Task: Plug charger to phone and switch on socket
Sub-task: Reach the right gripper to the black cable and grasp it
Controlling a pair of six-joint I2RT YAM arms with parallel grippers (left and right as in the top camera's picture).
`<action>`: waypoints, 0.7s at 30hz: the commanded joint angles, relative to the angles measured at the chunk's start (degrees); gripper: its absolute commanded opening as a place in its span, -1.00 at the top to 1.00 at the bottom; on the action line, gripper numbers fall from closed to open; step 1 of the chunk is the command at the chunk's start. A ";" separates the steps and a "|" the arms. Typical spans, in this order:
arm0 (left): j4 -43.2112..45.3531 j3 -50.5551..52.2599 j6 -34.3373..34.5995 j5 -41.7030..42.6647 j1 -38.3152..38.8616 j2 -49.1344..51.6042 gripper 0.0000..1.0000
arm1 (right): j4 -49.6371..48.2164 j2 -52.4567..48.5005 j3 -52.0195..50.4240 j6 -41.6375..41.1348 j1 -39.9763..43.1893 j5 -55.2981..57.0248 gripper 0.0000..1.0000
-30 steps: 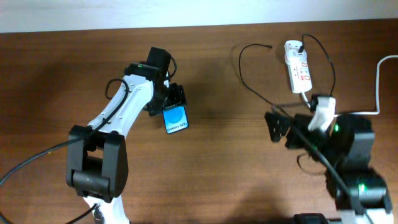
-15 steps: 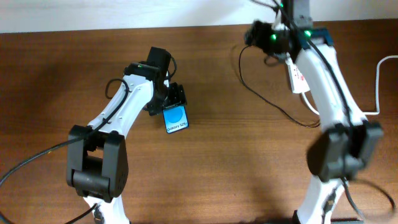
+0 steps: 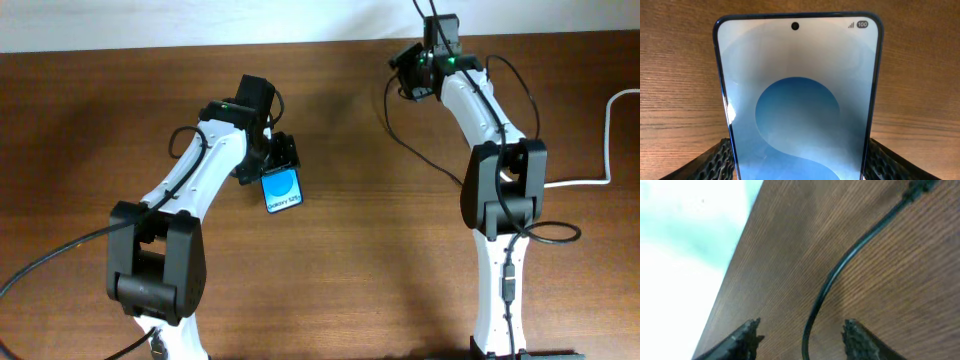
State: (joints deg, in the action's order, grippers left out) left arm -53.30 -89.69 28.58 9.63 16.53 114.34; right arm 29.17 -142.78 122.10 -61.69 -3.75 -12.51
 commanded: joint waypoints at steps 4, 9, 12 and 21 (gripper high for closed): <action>0.50 -1.25 0.70 -0.22 -0.17 -0.20 1.00 | -1.20 -2.38 1.60 1.40 1.16 1.18 0.30; 1.20 -1.25 0.70 -0.22 -0.17 -0.22 1.00 | -5.68 -5.18 1.60 1.18 1.16 -0.48 0.28; 1.22 -1.25 0.72 -0.22 -0.17 -0.22 1.00 | -6.16 -5.35 1.64 1.46 1.27 -3.72 0.91; 3.21 -1.25 1.86 -0.20 -0.17 -0.20 1.00 | 20.48 1.29 11.23 34.86 2.95 -11.37 0.92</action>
State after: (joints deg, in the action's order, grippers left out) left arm -50.96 -89.69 28.62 9.63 16.53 114.34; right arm 42.46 -147.35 128.64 -42.78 -1.10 -22.79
